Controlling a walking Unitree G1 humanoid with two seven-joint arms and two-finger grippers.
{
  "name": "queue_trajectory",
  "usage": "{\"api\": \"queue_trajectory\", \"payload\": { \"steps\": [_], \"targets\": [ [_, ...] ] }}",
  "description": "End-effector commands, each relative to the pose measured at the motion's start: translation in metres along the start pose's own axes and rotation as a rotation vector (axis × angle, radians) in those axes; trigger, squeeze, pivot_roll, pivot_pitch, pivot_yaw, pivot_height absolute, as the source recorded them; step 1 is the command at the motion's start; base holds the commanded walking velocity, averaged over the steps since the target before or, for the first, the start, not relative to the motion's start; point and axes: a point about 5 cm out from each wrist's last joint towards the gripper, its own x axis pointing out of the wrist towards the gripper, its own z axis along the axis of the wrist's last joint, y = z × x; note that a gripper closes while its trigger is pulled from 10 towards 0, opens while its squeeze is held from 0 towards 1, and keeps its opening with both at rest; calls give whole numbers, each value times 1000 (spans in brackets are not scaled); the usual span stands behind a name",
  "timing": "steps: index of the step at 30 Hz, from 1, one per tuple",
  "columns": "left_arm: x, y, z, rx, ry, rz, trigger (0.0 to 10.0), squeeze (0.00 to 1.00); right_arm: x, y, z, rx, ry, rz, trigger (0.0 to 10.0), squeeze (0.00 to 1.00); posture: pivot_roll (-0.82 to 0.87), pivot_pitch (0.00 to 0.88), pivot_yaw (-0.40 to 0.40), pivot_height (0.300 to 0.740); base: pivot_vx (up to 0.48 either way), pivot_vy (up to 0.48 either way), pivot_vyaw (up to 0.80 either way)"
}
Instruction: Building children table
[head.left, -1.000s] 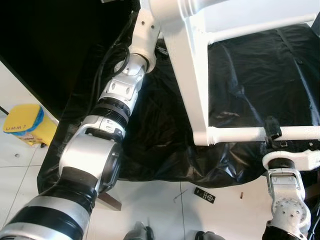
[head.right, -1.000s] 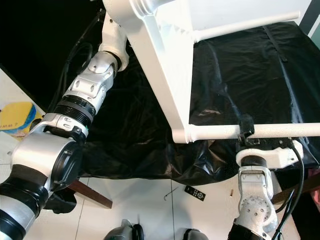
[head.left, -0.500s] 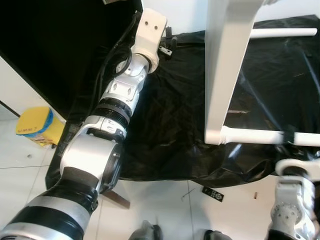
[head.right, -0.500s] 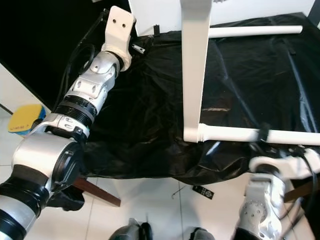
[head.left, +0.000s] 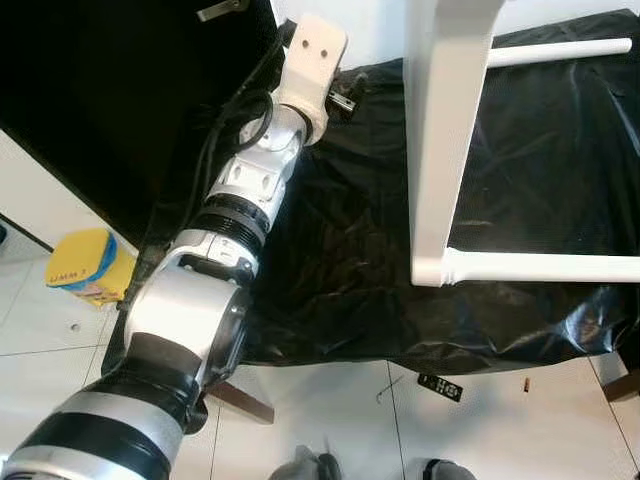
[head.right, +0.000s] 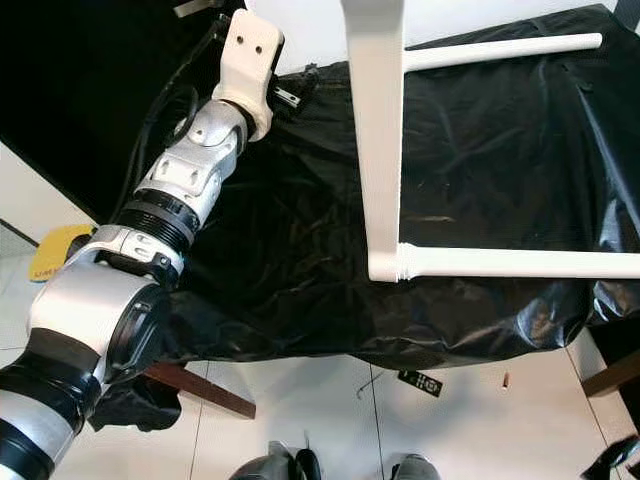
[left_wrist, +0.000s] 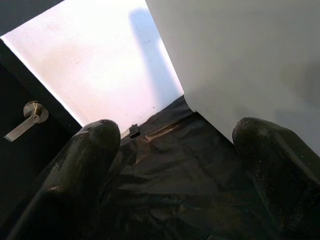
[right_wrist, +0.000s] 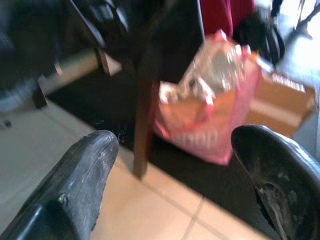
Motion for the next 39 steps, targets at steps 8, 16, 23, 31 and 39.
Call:
{"api": "queue_trajectory", "payload": {
  "steps": [8, 16, 23, 31, 39],
  "targets": [
    [-6, 5, -13, 11, 30, 4, 10000, 0, 9, 53, 27, 190, -103, 59, 10000, 0, 8, 137, 184, 740, 0, 0, 0],
    [-38, 0, -43, 16, 43, -80, 10000, 0, 12, 98, 42, 185, -163, 391, 10000, 0, 36, 142, 123, 740, 0, 0, 0],
    [-80, -7, -59, 2, 54, -245, 10000, 0, 17, 122, 40, 177, -128, 604, 10000, 0, 48, 146, 84, 740, 0, 0, 0],
    [-118, -24, -62, 22, 41, -417, 10000, 0, 27, 137, 35, 153, -80, 675, 10000, 0, 60, 141, 45, 740, 0, 0, 0],
    [-149, -39, -55, -17, 53, -534, 10000, 0, 38, 142, 28, 120, -22, 705, 10000, 0, 64, 142, 26, 740, 0, 0, 0]
  ]
}}
